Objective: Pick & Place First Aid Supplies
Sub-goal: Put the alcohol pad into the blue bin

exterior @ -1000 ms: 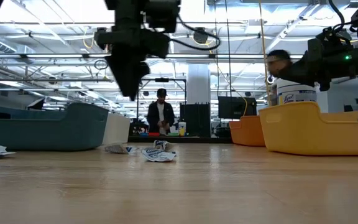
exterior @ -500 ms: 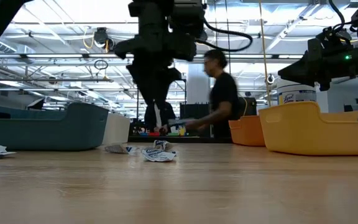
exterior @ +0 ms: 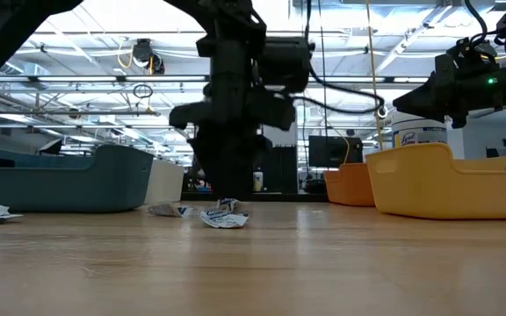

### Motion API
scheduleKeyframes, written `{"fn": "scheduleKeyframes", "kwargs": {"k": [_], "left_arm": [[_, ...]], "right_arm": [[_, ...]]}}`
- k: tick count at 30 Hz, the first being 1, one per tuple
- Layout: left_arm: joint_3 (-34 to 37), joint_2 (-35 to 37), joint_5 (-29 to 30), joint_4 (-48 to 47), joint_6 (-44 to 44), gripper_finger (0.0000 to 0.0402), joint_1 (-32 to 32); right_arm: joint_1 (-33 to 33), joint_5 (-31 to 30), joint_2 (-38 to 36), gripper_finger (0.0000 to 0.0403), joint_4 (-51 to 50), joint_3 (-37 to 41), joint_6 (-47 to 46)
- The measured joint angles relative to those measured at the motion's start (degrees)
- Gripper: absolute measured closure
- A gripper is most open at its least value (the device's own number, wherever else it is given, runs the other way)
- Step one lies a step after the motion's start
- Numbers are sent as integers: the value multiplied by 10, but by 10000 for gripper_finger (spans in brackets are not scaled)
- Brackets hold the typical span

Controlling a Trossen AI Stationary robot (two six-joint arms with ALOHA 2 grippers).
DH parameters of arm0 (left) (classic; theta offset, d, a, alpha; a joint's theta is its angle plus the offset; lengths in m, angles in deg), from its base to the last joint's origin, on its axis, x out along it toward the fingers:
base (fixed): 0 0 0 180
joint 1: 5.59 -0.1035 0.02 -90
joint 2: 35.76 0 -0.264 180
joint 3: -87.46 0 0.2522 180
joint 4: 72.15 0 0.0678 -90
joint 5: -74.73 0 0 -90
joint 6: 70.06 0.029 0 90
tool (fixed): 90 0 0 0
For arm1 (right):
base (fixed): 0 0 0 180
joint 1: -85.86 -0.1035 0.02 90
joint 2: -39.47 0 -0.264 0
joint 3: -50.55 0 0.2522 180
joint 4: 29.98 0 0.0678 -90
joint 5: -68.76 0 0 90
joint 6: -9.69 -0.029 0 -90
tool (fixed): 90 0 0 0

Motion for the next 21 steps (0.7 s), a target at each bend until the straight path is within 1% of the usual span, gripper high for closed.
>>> {"fn": "scheduleKeyframes", "kwargs": {"k": [3, 6, 9, 14, 15, 18, 21], "left_arm": [[0, -12, 10, 0, 2, 193, -1], [0, -17, 10, 0, 15, 217, -1], [0, -17, 9, 0, 23, 268, -1], [0, -17, -6, 2, 33, 374, -1], [0, -17, -6, 1, 33, 387, -1], [1, -11, -5, -4, 25, 392, -1], [1, 10, -7, -6, 24, 397, -3]], "right_arm": [[0, 0, 0, 286, 0, 0, 0], [0, 0, 0, 287, 0, 0, 0], [0, 0, 0, 286, 0, 0, 0], [0, 0, 0, 286, 0, 0, 0], [0, 0, 0, 287, 0, 0, 0], [0, 0, 0, 286, 0, 0, 0], [0, 0, 0, 287, 0, 0, 0]]}}
